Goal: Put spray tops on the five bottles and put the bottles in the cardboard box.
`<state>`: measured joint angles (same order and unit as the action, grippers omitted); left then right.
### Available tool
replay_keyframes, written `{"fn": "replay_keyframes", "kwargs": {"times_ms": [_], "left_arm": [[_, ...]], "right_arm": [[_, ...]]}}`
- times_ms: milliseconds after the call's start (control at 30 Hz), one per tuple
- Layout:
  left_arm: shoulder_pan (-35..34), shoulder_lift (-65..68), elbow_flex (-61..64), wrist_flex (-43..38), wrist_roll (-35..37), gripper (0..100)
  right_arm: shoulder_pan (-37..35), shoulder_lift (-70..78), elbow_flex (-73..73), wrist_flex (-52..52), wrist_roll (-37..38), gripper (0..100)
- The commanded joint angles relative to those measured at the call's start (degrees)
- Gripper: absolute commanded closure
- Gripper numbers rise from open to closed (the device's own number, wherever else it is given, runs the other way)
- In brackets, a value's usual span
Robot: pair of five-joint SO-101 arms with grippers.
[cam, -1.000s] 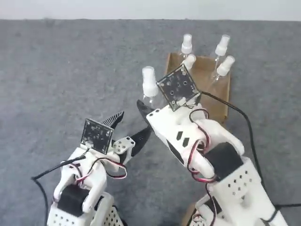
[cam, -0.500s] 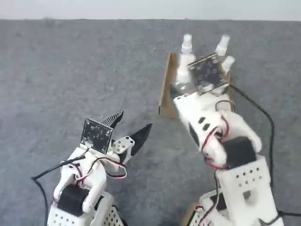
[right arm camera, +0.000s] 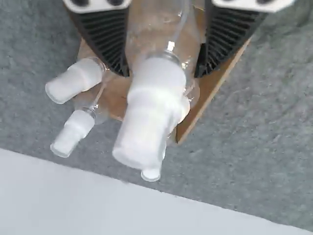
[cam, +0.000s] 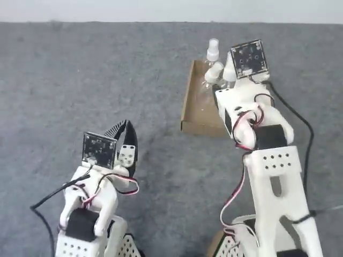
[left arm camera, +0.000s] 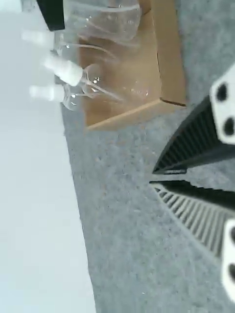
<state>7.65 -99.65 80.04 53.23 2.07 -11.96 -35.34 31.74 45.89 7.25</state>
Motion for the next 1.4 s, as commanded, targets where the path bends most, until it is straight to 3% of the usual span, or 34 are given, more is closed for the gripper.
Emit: {"fn": "replay_keyframes", "kwargs": {"times_ms": [0,600,833,967,1167,1233,1300,1367], "left_arm": [[0.0,-0.3,-0.3,-1.7,-0.3,99],[-0.2,-0.3,-0.3,-1.6,-0.3,99],[-0.2,-0.3,-0.3,-1.2,-0.4,84],[-0.2,-0.3,-0.3,-1.4,-0.4,99],[-0.2,-0.3,-0.3,-1.3,-0.3,86],[-0.2,-0.3,-0.3,-1.2,-0.5,89],[-0.2,-0.3,-0.3,-1.5,-0.5,99],[-0.2,-0.3,-0.3,-1.5,-0.4,97]], "right_arm": [[0.7,-0.9,-4.0,-1.3,0.9,99.3],[0.1,-1.0,0.4,-0.2,0.8,99.3],[0.2,-1.0,0.7,0.2,0.6,99.3],[0.2,-1.0,0.8,0.2,0.6,99.3],[0.2,-1.0,0.8,0.2,0.7,99.3],[0.2,-1.0,0.8,0.2,0.7,99.3],[0.2,-1.0,0.8,0.2,0.7,99.3],[0.2,-1.0,0.8,0.2,0.5,99.3]]}}
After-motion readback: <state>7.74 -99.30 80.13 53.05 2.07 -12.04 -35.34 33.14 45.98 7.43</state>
